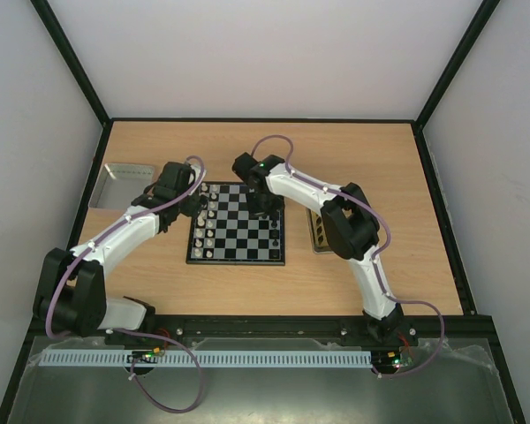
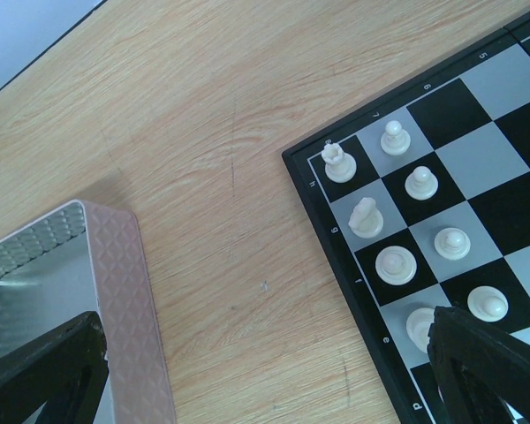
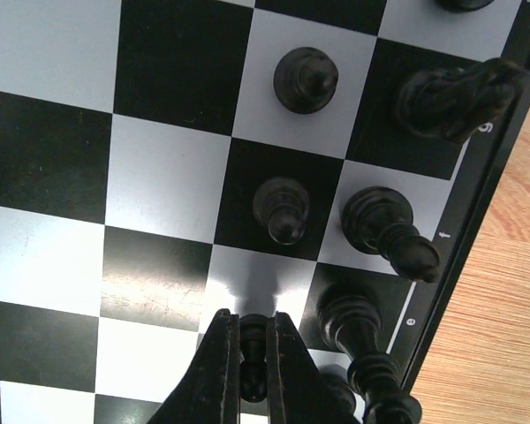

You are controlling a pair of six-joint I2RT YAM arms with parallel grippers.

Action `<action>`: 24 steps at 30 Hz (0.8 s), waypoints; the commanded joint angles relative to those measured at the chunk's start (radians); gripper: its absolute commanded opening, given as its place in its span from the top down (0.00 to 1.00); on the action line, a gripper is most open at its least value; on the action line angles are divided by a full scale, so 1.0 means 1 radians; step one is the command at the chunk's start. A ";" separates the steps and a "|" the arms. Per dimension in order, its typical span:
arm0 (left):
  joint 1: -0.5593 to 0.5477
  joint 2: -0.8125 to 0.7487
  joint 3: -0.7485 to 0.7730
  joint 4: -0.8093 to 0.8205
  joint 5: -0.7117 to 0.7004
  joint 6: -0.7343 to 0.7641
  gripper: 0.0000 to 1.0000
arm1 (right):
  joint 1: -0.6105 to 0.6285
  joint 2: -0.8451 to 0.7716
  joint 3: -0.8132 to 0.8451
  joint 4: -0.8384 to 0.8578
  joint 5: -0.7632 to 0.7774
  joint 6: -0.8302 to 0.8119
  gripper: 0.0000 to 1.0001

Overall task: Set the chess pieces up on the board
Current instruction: Place the chess piece on the chessboard.

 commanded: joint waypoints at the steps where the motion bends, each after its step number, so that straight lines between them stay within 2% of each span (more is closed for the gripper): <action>1: -0.003 0.005 -0.012 0.011 0.000 0.007 0.01 | 0.004 0.019 0.044 -0.019 0.022 -0.001 0.98; 9: -0.003 0.002 -0.015 0.010 0.001 0.008 0.01 | 0.004 0.026 0.050 -0.020 0.026 0.000 0.98; 14: -0.003 0.001 -0.015 0.009 0.001 0.008 0.01 | 0.004 0.026 0.048 -0.024 0.027 0.000 0.91; 24: -0.003 0.002 -0.013 0.009 0.001 0.008 0.01 | 0.005 0.026 0.047 -0.023 0.026 0.000 0.90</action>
